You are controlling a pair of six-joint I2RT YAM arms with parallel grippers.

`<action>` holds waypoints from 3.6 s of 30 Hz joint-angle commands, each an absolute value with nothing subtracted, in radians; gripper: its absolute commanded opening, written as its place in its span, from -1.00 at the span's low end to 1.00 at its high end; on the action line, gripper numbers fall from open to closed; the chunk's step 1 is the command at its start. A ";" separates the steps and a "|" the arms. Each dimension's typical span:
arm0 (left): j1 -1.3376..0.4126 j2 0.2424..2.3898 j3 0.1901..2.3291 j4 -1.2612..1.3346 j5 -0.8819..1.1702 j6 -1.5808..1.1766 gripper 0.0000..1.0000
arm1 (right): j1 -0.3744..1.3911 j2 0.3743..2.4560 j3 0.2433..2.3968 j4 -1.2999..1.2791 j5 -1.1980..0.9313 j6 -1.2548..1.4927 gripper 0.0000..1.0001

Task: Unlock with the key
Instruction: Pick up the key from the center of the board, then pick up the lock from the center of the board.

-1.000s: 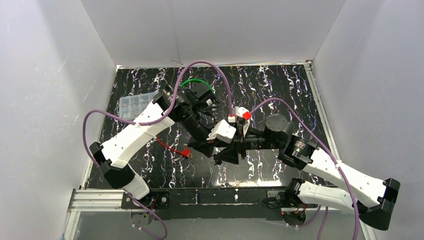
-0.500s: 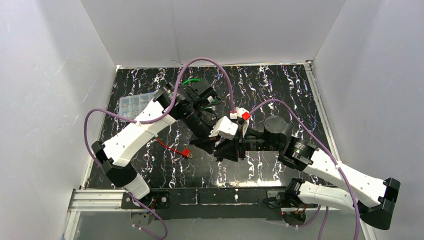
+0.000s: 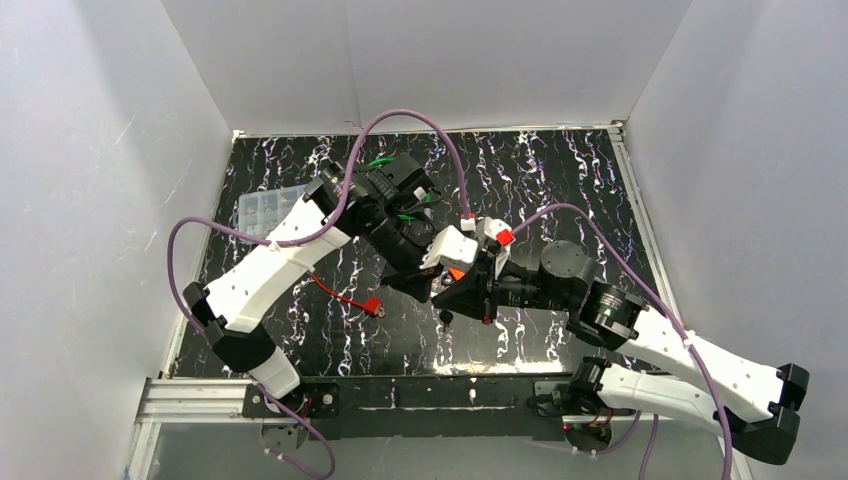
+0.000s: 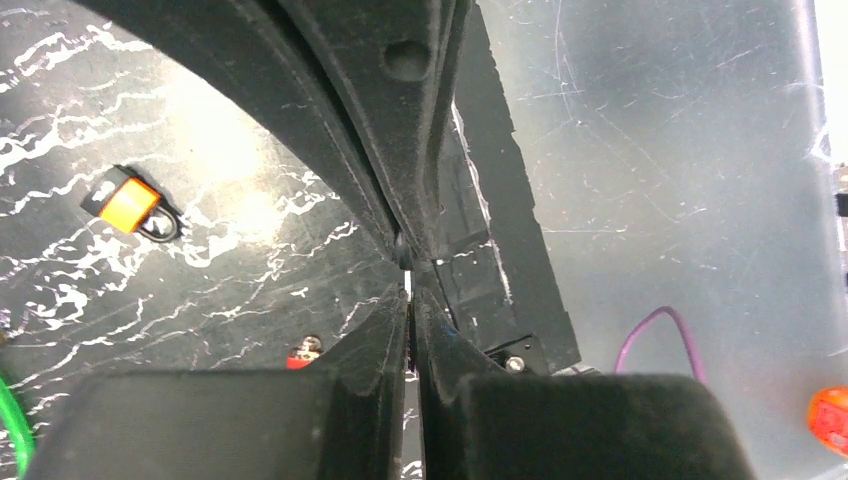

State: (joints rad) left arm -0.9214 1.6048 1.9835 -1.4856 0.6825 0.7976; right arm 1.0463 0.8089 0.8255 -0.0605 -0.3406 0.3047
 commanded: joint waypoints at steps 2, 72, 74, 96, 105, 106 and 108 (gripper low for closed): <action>-0.911 1.595 2.021 -1.673 0.726 0.759 -1.00 | 1.052 0.798 0.782 0.002 -0.319 0.297 -0.97; -0.779 1.939 1.332 -0.470 0.722 0.651 -0.70 | 1.052 0.153 0.791 -0.720 0.362 0.662 -0.97; -0.777 1.893 1.344 -0.563 0.778 0.712 -0.91 | 1.052 0.149 0.773 -0.720 0.363 0.670 -0.97; -0.816 1.328 1.548 -0.833 0.975 1.126 -1.00 | 1.052 0.352 0.788 -0.477 0.062 0.591 -0.97; -0.819 1.341 1.570 -0.829 0.988 1.026 -1.00 | 1.052 0.451 0.913 -0.447 -0.099 0.539 -0.97; -0.818 1.351 1.581 -0.833 0.996 0.997 -1.00 | 1.052 0.458 0.922 -0.449 -0.113 0.536 -0.97; -0.814 1.406 1.646 -0.925 1.042 0.967 -1.00 | 1.052 0.464 0.937 -0.467 -0.126 0.528 -0.97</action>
State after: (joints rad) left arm -0.8158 1.3579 1.5488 -0.8428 0.9453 1.0402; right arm 1.0512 0.4465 0.8771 -0.5107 -0.0507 0.5652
